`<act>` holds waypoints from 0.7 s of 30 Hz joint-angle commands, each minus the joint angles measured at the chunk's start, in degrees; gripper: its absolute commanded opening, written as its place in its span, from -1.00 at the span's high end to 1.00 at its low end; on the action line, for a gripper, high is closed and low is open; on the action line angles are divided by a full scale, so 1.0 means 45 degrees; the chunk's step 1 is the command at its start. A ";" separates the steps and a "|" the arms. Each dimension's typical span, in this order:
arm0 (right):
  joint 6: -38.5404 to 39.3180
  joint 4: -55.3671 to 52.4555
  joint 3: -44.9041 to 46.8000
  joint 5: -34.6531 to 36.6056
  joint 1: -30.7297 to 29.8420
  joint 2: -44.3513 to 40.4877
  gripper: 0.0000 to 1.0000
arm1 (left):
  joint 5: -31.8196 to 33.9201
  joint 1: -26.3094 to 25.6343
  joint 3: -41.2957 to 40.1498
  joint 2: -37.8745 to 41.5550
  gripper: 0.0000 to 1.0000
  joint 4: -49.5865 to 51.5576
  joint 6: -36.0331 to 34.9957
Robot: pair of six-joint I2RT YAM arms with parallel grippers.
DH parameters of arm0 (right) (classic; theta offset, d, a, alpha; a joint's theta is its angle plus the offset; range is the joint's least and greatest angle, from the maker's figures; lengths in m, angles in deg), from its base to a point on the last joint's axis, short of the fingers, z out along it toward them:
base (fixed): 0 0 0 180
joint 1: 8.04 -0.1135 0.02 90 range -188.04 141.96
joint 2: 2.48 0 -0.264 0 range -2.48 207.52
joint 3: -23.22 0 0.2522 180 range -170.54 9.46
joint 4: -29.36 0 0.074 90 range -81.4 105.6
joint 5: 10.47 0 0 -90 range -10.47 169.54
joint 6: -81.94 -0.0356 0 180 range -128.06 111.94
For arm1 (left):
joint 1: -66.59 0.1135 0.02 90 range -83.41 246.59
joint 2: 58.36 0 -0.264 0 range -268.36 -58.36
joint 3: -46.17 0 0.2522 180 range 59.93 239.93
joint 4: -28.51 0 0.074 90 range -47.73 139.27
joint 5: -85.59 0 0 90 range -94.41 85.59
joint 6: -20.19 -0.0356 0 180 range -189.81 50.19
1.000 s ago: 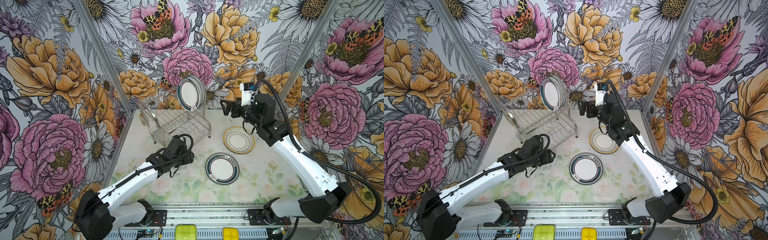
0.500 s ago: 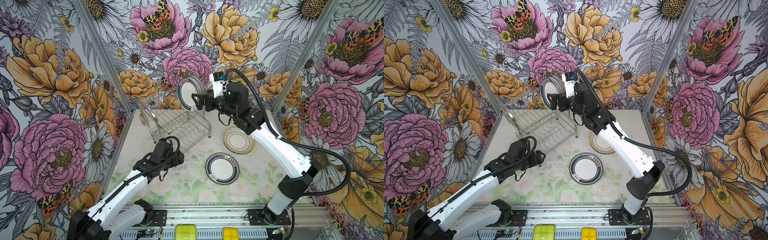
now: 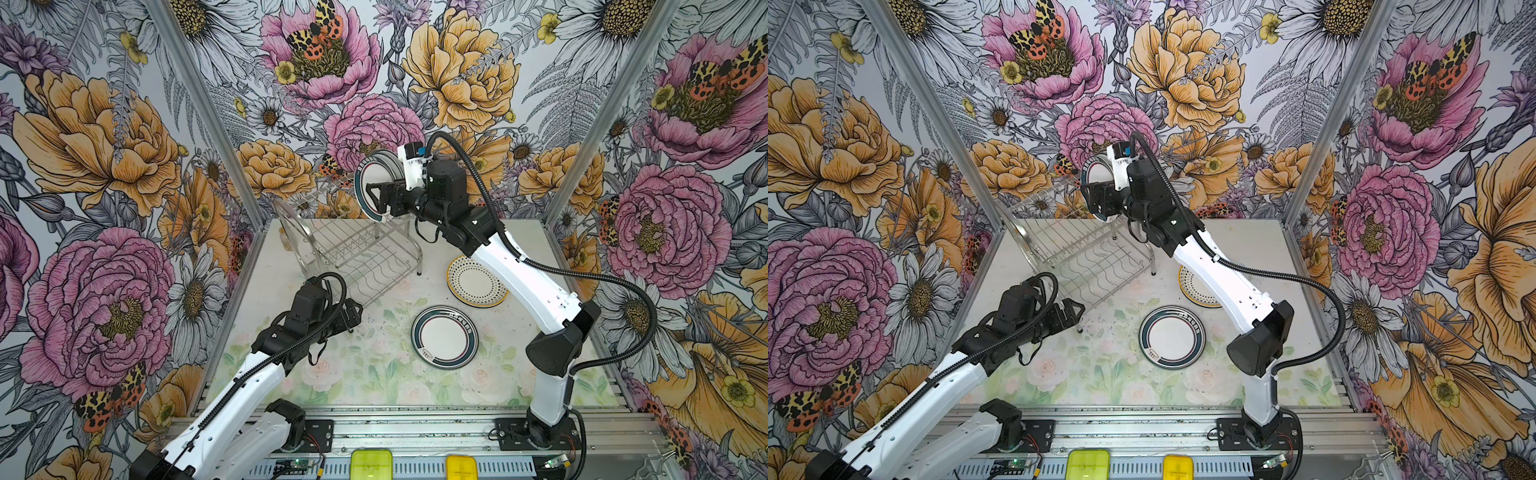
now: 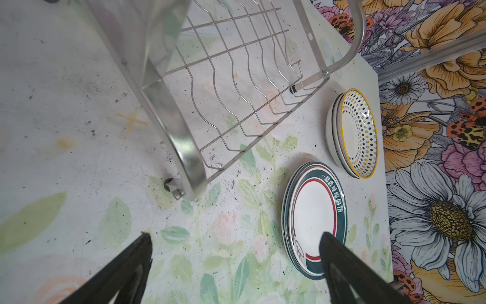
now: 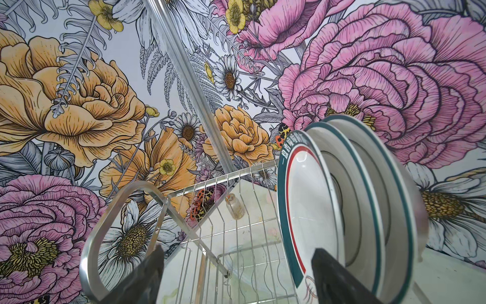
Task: Unload the plates from the dish rack
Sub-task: Pick up the plate from the dish rack.
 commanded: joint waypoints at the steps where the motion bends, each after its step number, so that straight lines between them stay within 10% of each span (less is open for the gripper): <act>1: -0.0025 0.0001 -0.0536 0.0355 -0.0039 0.0216 -0.74 | -0.0470 0.0136 -0.0139 0.0154 -0.97 -0.0001 -0.0303; 21: 0.0946 -0.0033 -0.0281 0.1832 -0.0128 0.0139 -0.70 | -0.0778 0.0521 -0.0117 0.0309 -0.98 0.0038 -0.0377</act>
